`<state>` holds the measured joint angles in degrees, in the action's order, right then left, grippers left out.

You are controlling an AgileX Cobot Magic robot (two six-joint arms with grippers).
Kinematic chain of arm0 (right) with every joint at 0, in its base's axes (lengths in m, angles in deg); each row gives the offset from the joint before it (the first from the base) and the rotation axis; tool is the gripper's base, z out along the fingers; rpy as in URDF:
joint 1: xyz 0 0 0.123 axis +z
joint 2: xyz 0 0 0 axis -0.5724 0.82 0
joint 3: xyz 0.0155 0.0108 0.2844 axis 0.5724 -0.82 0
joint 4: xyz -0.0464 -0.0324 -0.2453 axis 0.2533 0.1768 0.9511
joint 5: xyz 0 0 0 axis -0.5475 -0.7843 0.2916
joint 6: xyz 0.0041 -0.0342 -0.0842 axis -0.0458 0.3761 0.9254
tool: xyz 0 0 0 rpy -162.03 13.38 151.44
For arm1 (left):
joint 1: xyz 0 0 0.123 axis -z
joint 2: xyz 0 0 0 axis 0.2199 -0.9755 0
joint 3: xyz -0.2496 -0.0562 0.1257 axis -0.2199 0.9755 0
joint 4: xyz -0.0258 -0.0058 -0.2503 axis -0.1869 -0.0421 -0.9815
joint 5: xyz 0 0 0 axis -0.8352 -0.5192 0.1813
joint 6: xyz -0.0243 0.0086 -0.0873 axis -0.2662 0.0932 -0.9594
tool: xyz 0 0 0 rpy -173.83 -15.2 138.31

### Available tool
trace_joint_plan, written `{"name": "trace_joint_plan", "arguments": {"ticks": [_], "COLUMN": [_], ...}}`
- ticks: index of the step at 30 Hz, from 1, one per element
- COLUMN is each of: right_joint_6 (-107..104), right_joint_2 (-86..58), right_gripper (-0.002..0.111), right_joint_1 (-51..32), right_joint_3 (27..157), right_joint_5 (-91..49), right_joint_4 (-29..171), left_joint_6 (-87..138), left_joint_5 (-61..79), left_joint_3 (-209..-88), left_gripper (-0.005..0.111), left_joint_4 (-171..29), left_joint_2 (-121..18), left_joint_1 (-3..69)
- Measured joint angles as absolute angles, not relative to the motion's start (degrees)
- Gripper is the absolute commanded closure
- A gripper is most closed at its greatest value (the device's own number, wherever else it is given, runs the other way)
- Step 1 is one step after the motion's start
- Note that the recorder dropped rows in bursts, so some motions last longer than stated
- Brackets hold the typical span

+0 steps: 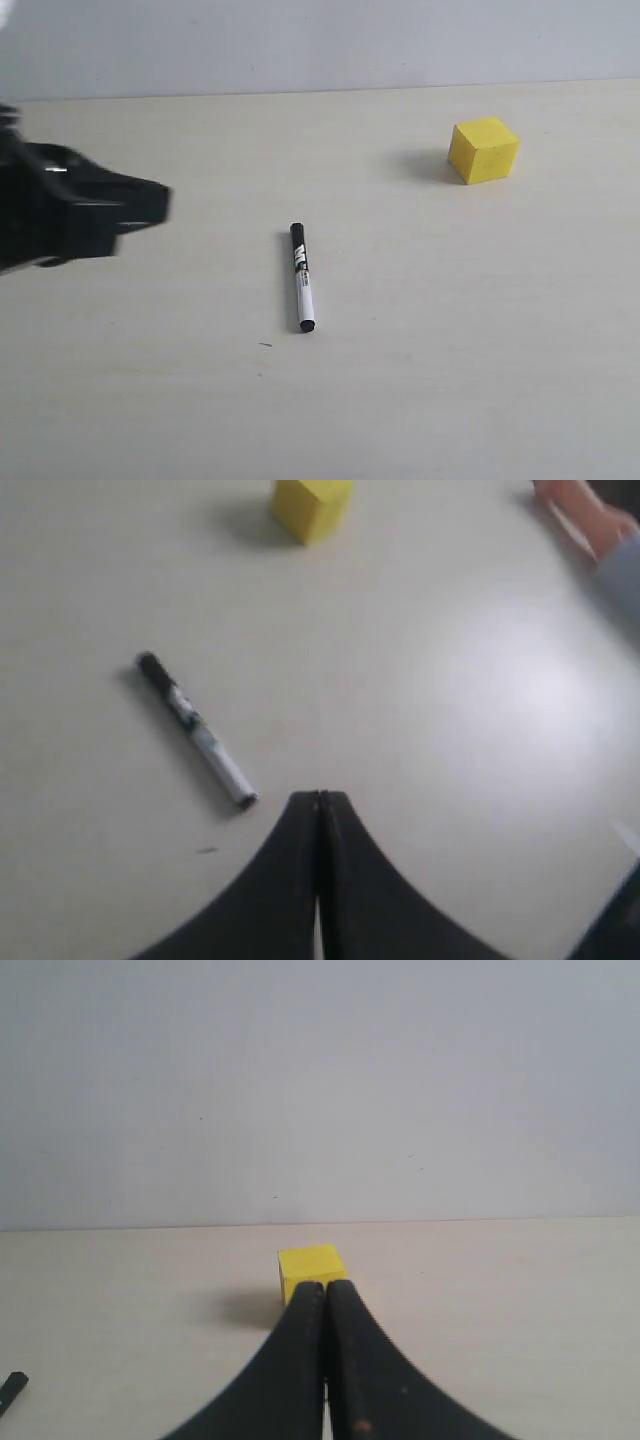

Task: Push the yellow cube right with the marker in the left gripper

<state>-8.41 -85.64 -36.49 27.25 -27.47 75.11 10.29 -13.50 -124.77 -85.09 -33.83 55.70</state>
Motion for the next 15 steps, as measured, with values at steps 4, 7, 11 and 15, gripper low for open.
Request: {"name": "trace_joint_plan", "arguments": {"ticks": [4, 7, 11, 15], "right_joint_6": [-8.4, -8.4, -8.4, -8.4], "right_joint_2": [-85.6, -85.6, -85.6, -85.6], "right_gripper": [0.108, 0.108, 0.108, 0.108], "right_joint_1": [-36.5, -36.5, -36.5, -36.5], "right_joint_3": [27.2, 27.2, 27.2, 27.2], "right_joint_5": [-27.5, -27.5, -27.5, -27.5], "right_joint_4": [75.1, 75.1, 75.1, 75.1], "left_joint_6": [10.4, 11.6, 13.3, 18.4], "left_joint_5": [-3.8, 4.5, 11.0, 12.8], "left_joint_3": [-111.3, -102.4, -92.9, -88.1], "left_gripper": [0.107, 0.107, 0.107, 0.107], "left_joint_4": [-85.1, -85.1, -85.1, -85.1], "left_joint_2": [-17.7, -6.1, 7.4, 16.7], "left_joint_1": [46.3, 40.2, 32.8, 26.2]}}
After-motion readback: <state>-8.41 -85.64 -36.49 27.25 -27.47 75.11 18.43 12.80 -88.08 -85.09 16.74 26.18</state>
